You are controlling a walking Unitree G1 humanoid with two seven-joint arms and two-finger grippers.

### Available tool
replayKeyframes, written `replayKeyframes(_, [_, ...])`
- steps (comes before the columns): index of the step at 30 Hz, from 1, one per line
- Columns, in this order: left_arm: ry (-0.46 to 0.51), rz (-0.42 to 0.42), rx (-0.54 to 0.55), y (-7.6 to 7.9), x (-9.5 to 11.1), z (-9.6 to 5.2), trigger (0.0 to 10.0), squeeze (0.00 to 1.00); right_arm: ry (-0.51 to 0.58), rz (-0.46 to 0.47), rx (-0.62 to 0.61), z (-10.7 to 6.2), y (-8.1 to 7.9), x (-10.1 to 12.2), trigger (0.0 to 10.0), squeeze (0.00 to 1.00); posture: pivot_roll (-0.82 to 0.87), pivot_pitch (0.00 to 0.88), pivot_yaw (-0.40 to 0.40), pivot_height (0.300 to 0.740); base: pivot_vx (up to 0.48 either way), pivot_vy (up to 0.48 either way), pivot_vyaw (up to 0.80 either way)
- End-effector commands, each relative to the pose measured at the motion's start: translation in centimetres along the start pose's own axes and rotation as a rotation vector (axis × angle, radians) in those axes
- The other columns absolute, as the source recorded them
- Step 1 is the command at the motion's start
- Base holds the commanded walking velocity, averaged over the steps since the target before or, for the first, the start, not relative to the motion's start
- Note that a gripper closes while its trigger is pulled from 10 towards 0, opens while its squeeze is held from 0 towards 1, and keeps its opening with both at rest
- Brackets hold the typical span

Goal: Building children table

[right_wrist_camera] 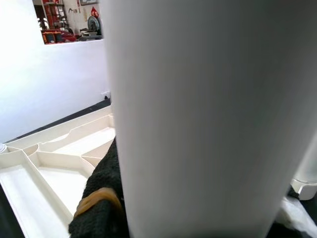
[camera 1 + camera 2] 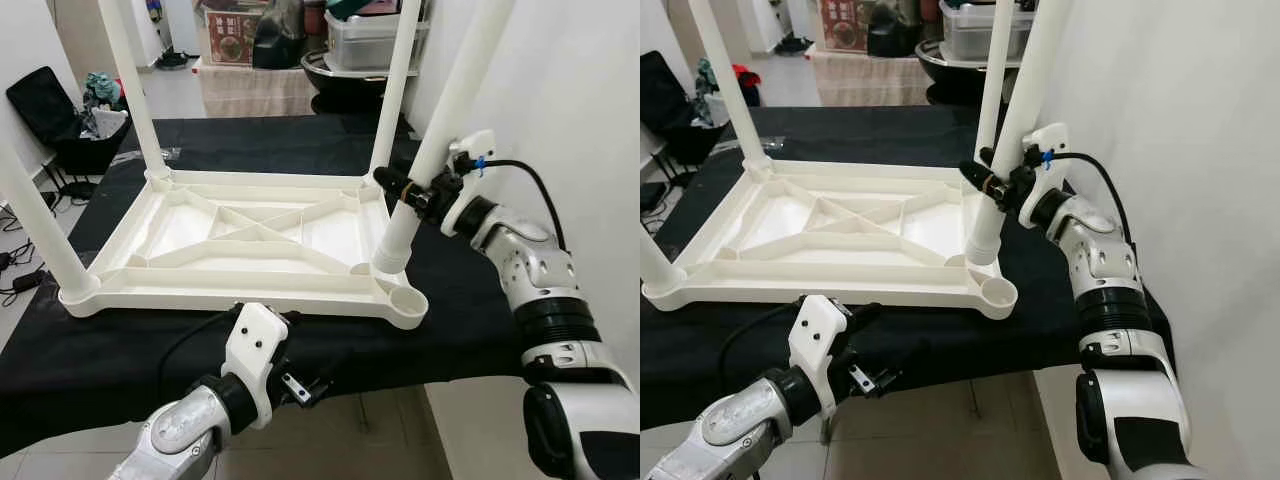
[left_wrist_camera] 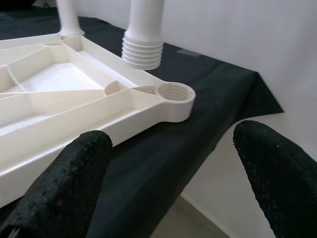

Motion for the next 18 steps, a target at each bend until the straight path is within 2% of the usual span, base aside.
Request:
replayKeyframes(1, [-0.023, -0.058, -0.039, 1.2, -0.3, -0.8, 10.0, 0.0, 0.011, 0.008, 0.143, -2.0, 1.1, 0.6, 10.0, 0.0, 0.11, 0.13, -0.042, 0.74, 0.0, 0.0, 0.0])
replayKeyframes(2, [-0.024, -0.06, -0.043, 1.3, -0.4, -0.9, 10.0, 0.0, 0.028, 0.02, 0.158, -2.2, 1.1, 0.8, 10.0, 0.0, 0.11, 0.13, -0.042, 0.74, 0.0, 0.0, 0.0])
replayKeyframes(3, [-0.031, -0.06, -0.056, 1.7, -0.5, -1.2, 10.0, 0.0, 0.058, 0.047, 0.229, -2.8, 1.1, 1.3, 10.0, 0.0, 0.12, 0.135, -0.041, 0.74, 0.0, 0.0, 0.0])
replayKeyframes(10, [-0.042, -0.068, -0.094, 2.3, -0.4, -1.8, 10.0, 0.0, 0.005, 0.015, 0.277, -4.5, 1.7, 0.3, 10.0, 0.0, 0.14, 0.157, -0.019, 0.74, 0.0, 0.0, 0.0])
replayKeyframes(18, [-0.054, -0.056, -0.089, 2.2, -0.2, -2.3, 10.0, 0.0, 0.044, 0.049, 0.399, -5.8, 0.7, 0.1, 10.0, 0.0, 0.15, 0.19, 0.014, 0.74, 0.0, 0.0, 0.0])
Point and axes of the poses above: a point about 5 cm out from each wrist's last joint towards the gripper, its own z axis pointing out of the wrist towards the gripper, its own x axis along the axis of the wrist's last joint, y = z × x, the point moved 2 cm from there along z, pointing out of the wrist towards the gripper, and after that the axes turned 3 degrees about -z, right-handed, at the moved point
